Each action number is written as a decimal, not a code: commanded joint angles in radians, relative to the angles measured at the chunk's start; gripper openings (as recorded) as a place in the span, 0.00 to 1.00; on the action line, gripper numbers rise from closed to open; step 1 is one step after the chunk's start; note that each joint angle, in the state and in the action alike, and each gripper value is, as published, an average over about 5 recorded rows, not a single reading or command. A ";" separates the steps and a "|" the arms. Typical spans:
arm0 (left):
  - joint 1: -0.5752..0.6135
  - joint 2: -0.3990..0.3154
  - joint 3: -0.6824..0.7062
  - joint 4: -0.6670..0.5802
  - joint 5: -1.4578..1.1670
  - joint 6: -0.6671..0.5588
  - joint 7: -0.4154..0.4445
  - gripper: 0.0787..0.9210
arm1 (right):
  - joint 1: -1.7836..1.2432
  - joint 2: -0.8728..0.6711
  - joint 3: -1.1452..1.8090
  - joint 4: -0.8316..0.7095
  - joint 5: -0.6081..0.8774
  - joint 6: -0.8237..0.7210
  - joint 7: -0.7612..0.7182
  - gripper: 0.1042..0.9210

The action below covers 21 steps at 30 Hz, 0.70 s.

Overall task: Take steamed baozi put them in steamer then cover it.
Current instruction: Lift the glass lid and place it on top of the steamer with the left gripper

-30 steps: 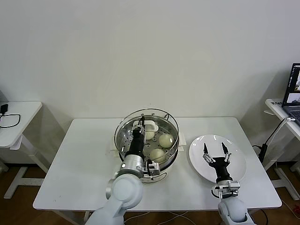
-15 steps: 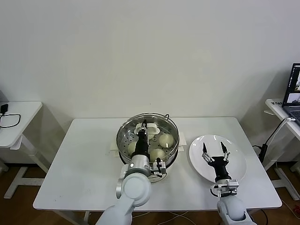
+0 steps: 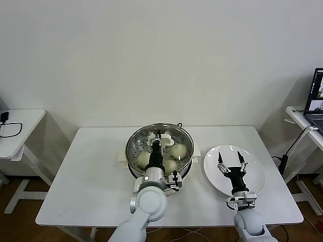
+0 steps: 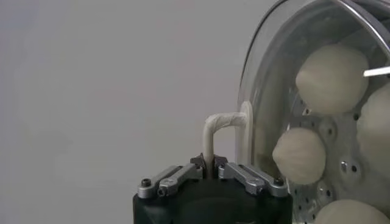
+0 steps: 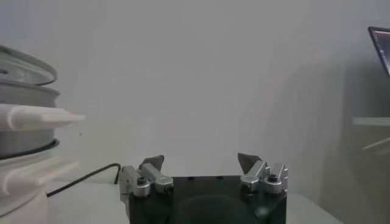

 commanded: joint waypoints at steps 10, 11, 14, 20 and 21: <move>0.001 -0.010 -0.012 0.037 0.040 -0.018 -0.005 0.13 | 0.009 -0.001 -0.007 -0.009 0.002 0.000 0.000 0.88; 0.002 -0.011 -0.016 0.037 0.044 -0.019 -0.002 0.13 | 0.009 -0.001 -0.007 -0.009 0.002 0.000 0.000 0.88; 0.004 -0.014 -0.023 0.038 0.052 -0.023 0.006 0.13 | 0.010 -0.002 -0.007 -0.009 0.003 0.000 0.000 0.88; 0.012 -0.015 -0.029 0.038 0.080 -0.038 0.023 0.13 | 0.012 -0.003 -0.009 -0.008 0.004 -0.001 0.001 0.88; 0.013 -0.015 -0.030 0.037 0.086 -0.041 0.028 0.13 | 0.012 -0.003 -0.009 -0.008 0.004 -0.001 0.001 0.88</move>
